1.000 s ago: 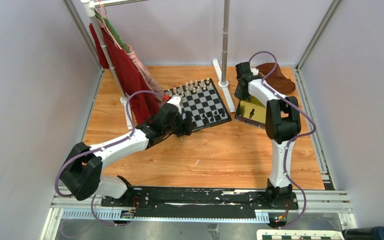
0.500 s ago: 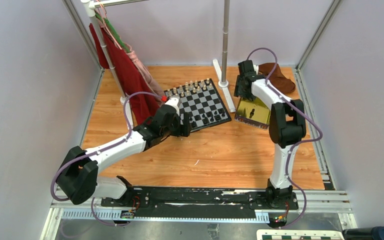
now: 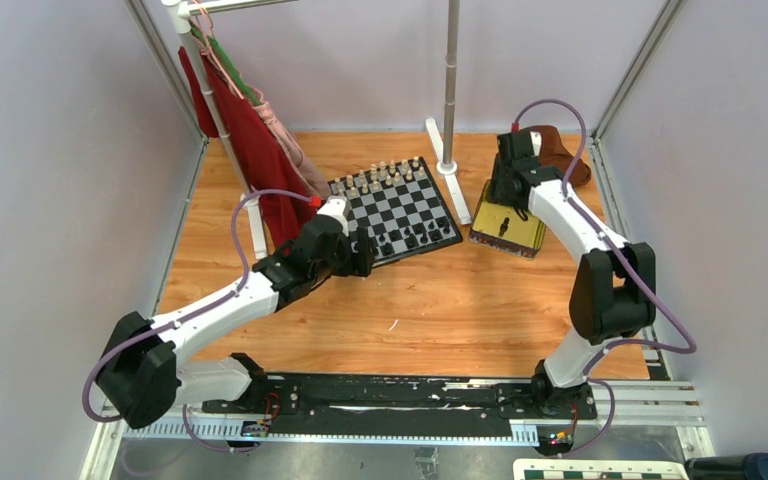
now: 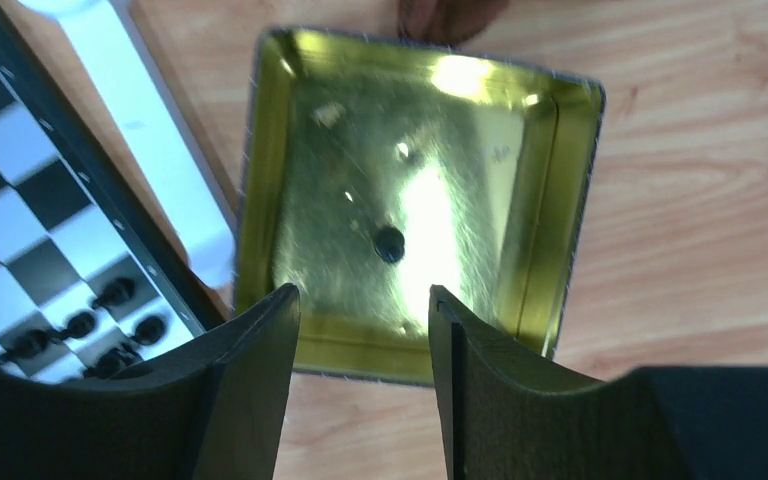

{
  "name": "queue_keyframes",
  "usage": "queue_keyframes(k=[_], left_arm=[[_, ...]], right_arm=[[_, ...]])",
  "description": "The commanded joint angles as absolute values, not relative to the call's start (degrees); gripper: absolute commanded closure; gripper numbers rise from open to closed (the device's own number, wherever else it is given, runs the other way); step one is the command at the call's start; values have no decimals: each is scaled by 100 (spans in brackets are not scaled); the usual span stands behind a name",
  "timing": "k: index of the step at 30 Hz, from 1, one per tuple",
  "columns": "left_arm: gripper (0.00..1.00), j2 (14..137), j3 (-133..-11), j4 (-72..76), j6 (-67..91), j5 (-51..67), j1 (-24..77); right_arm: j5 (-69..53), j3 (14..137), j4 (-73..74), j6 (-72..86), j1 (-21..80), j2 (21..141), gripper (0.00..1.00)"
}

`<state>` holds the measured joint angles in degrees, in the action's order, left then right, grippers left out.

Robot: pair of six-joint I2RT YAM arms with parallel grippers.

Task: Set up the chess pieces on the board
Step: Pick up the chess piece from the storage box.

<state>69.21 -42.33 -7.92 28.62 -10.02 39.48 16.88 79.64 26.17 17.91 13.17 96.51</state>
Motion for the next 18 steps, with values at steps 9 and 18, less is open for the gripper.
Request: queue_keyframes(k=[9, 18], left_arm=[[17, 6413, -3810, -1056, 3173, -1077, 3924], [17, 6407, -3772, -1099, 3138, -1116, 3920]], right_arm=[[1882, 6773, 2530, 1780, 1372, 9254, 49], [1789, 6838, 2336, 1771, 1290, 9649, 50]])
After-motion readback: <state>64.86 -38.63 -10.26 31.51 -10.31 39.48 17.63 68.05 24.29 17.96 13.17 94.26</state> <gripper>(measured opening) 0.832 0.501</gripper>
